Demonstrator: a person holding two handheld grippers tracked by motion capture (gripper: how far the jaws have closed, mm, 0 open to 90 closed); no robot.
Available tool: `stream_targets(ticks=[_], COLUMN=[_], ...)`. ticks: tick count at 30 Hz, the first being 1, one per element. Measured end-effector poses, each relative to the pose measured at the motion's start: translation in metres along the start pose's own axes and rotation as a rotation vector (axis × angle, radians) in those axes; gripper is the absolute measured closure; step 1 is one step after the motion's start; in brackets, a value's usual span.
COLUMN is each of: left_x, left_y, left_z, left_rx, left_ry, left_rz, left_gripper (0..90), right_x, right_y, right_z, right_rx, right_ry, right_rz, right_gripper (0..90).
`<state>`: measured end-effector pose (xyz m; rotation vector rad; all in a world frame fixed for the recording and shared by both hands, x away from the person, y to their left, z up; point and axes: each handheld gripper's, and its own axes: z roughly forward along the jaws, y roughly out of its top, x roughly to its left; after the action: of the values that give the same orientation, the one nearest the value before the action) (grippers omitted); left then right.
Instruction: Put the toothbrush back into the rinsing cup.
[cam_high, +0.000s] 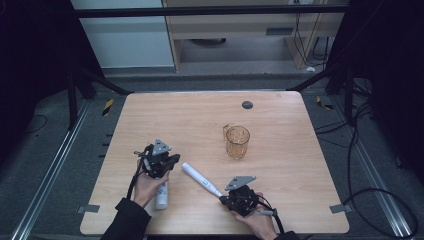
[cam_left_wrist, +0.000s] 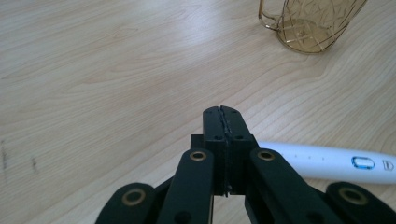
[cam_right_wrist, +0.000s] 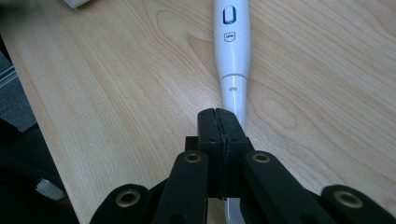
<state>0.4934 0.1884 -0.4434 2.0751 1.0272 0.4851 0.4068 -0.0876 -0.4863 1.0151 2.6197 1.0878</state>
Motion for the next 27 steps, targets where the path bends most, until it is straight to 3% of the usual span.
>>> stream_targets(ticks=[3,12,16,27], left_x=[-0.003,-0.018,-0.020,-0.019], left_y=[0.003,0.006,0.004,0.001], left_z=[0.009,0.037,0.042,0.045], left_rx=[0.013,0.094,0.127,0.158], left_ry=[-0.008,-0.048,-0.054,-0.063], left_rz=[0.000,0.059,0.080,0.078], left_gripper=[89.0,88.9,88.9,88.9], right_x=[0.000,0.000,-0.001,-0.003], right_y=[0.000,0.000,0.000,0.000], right_z=[0.000,0.001,0.001,0.001], right_rx=[0.001,0.003,0.006,0.012], right_ry=[-0.001,0.002,-0.002,-0.013], right_rz=[0.003,0.001,0.006,0.009], right_gripper=[89.9,89.9,89.9,89.9])
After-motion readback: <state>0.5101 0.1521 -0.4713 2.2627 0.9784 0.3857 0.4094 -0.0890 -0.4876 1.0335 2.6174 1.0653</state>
